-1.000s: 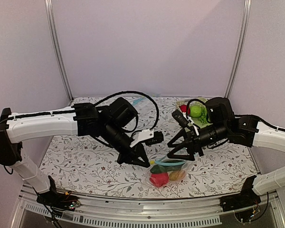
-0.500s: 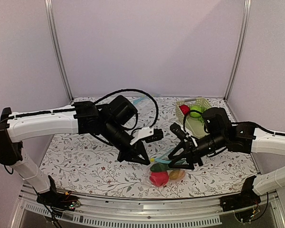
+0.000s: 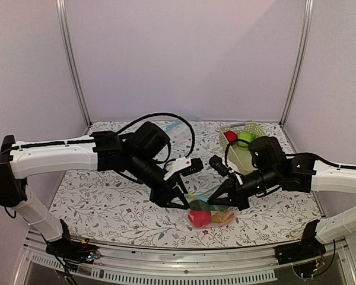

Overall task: Place the food in the zip-top bag and seal the zipper
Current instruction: Pass from the left arm to the right

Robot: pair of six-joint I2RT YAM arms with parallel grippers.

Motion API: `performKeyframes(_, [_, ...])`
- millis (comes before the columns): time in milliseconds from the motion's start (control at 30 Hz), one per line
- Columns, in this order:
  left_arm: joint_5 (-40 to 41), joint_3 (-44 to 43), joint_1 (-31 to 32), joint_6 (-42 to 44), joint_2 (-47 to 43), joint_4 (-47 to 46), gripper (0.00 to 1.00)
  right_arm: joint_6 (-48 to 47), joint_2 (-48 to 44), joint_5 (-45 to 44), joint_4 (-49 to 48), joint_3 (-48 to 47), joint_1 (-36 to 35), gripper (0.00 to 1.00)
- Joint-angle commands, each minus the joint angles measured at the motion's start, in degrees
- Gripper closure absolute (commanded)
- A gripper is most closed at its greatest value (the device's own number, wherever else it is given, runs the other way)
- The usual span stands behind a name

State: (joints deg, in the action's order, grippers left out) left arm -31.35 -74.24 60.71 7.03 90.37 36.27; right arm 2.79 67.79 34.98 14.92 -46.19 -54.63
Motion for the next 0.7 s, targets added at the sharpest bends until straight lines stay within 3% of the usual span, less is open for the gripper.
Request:
performKeyframes(0, [3.1,6.2,-1.6,-6.8,-4.2,-12.4,0.28,2.2,-0.4,-3.0,-3.3,0.1,-0.4,1.0])
performKeyframes(67, [5.2,11.1,-1.9,-10.5,-6.5,-17.9,0.15,3.6,-1.4,-3.8,-6.0,1.4,-0.3,1.0])
performKeyframes(133, [7.2,15.3,-2.4,-13.8,-8.7,-23.1,0.07,5.2,-2.3,-4.0,-8.7,2.4,-0.3,1.0])
performKeyframes(300, [10.2,21.5,-2.7,-18.3,-11.3,-31.8,0.03,7.7,-1.8,-2.8,-12.1,3.1,-0.3,1.0])
performKeyframes(400, [9.8,21.8,-2.7,-19.1,-10.9,-34.1,0.09,7.9,-1.2,-2.4,-12.9,3.0,-0.4,1.0])
performKeyframes(667, [6.2,20.6,-3.0,-19.4,-9.0,-35.0,0.53,8.2,-0.4,-1.7,-13.8,2.8,-0.4,1.0])
